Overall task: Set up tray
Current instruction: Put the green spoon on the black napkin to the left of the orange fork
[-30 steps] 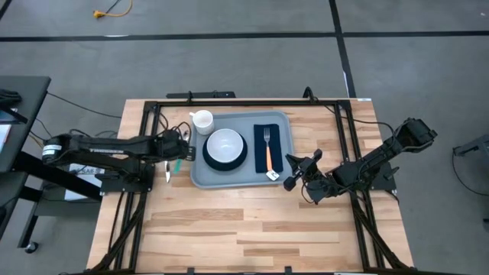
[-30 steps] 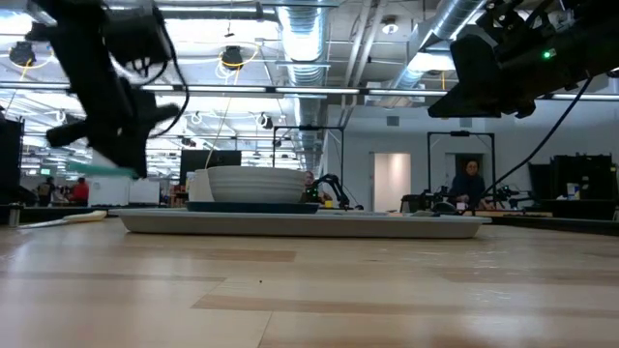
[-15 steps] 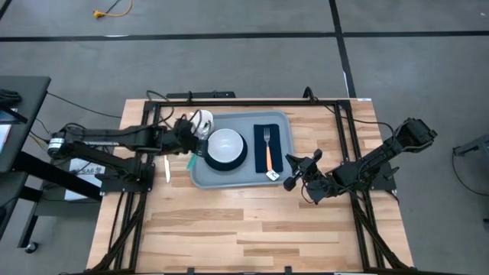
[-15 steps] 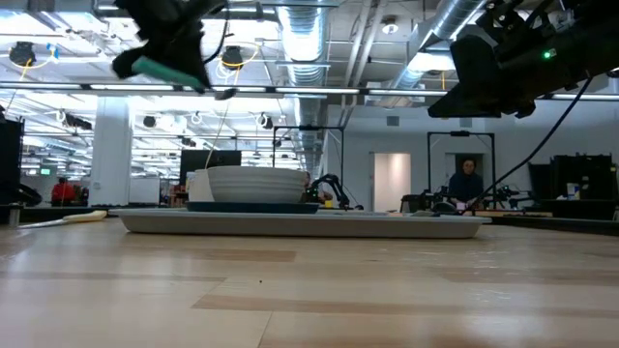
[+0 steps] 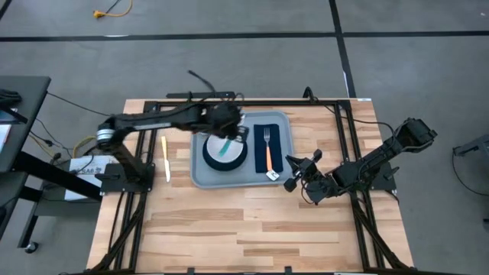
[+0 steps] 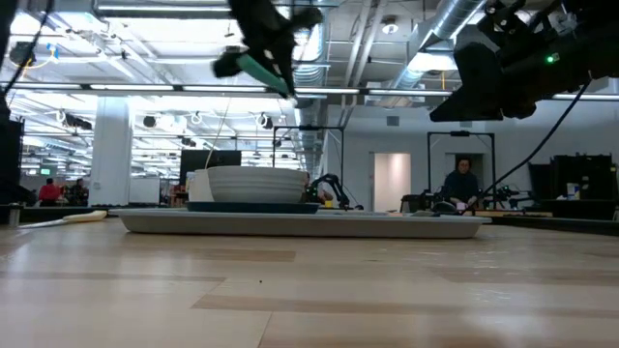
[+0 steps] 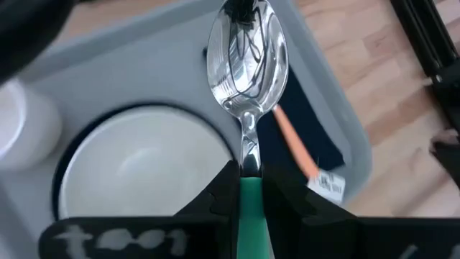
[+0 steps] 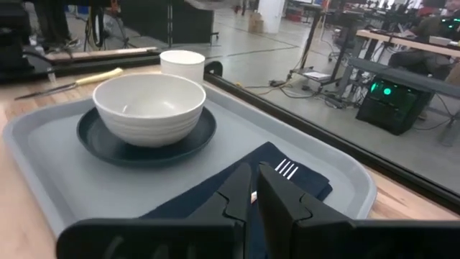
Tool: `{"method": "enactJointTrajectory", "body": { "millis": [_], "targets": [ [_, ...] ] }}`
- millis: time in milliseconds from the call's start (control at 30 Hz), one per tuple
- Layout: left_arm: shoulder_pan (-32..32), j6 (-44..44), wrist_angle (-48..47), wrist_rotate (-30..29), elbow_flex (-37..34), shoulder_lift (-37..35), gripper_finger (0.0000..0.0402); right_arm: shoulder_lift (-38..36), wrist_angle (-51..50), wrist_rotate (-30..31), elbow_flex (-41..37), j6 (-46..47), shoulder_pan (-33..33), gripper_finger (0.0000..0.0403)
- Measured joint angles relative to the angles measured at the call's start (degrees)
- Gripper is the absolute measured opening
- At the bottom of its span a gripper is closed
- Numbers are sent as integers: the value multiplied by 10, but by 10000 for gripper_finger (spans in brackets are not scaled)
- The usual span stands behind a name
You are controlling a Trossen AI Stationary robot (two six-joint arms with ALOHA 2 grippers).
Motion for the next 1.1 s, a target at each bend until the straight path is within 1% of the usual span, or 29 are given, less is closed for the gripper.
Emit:
{"method": "enactJointTrajectory", "body": {
  "millis": [100, 300, 500, 600, 767, 867, 967, 1033, 1100],
  "targets": [
    [9, 17, 13, 0, 37, 51, 29, 0, -11, -1, 0, 0, 8, 17],
    [15, -1, 32, -3, 47, 125, 29, 0, -34, 4, 0, 0, 26, 17],
    [9, -2, 89, 37, 47, 177, 30, 0, -69, 13, 0, 1, 40, 17],
    [3, -3, 107, 35, 47, 180, 30, 0, -90, 12, 0, 0, 53, 17],
    [-13, -12, 150, -8, 47, 179, 33, 0, -121, 13, 0, 0, 82, 8],
    [-24, -12, 179, -12, 48, 179, 40, 0, -124, 12, 0, -39, 96, 1],
    [-32, -12, 186, -20, 48, 179, 41, 0, -124, 10, 0, -86, 111, 4],
    [-34, -12, 187, -25, 48, 179, 40, 1, -124, 16, 0, -101, 118, 5],
    [-35, -13, 186, -14, 48, 179, 38, -1, -124, 27, 0, -109, 123, 5]
  ]
}}
